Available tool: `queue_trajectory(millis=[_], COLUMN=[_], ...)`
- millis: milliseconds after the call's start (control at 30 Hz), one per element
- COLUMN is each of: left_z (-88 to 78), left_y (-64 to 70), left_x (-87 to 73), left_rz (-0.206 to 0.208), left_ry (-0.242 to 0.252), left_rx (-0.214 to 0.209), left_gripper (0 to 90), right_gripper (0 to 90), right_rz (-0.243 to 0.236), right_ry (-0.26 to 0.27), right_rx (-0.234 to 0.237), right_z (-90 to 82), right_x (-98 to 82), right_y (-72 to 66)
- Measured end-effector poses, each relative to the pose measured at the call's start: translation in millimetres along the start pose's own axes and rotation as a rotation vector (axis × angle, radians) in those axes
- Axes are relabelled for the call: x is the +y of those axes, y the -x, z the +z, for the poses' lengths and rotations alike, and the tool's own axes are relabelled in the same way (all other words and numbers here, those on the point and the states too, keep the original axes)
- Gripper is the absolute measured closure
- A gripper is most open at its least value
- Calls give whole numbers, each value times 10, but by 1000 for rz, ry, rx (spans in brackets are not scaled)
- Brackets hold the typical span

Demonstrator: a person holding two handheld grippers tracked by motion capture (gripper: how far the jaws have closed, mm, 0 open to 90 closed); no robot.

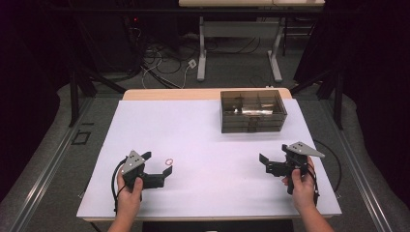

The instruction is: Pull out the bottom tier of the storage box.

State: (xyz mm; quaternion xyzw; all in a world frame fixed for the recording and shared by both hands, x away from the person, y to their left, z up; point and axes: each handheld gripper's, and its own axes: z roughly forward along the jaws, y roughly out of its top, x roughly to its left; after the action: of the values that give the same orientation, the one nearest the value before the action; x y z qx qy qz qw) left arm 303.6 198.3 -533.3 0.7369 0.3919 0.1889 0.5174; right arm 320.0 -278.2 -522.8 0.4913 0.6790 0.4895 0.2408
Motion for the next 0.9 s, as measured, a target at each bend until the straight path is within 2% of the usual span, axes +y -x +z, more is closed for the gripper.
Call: queue_trajectory(millis=[67,100,167,200,233,367,400,433,533,567,767,800,900], left_z=[-1,-3,1,3,3,13,15,16,-2,-12,-52,-55,-57], left_y=[3,-4,-11,-17,-17,-25,-26,-22,-24,-19,-31,-25,-27], left_x=[2,1,-4,-5,-5,-8,-3,-2,11,14,33,30,17], left_rz=[-13,-10,-24,-26,-26,-34,-31,-36,-37,-51,-56,-67,-67], left_ry=[5,8,11,11,11,8,4,-2,-8,-11,-18,-17,-10], left_rx=[-2,-2,-5,-6,-6,-10,-14,-18,-33,-34,-20,-20,-18], left_gripper=[1,1,1,1,1,1,1,1,1,1,1,1,1], right_gripper=[45,82,162,143,146,148,145,151,149,150,212,221,242], right_rz=[12,14,4,8,-12,-10,-37,-36,-41,-35,-44,-40,-35], right_ry=[-1,9,23,30,29,33,34,31,22,15,7,7,7], right_rx=[4,-10,-73,-79,-63,-68,-52,-72,-70,-73,-87,-83,-78], right_z=[19,29,34,42,41,51,45,53,72,69,123,134,167], right_x=[-13,-26,-41,-42,-39,-33,-33,-31,-30,-31,-8,-1,31], right_y=[19,14,-13,-29,-28,-87,-104,-122,-135,-144,-142,-143,-126])
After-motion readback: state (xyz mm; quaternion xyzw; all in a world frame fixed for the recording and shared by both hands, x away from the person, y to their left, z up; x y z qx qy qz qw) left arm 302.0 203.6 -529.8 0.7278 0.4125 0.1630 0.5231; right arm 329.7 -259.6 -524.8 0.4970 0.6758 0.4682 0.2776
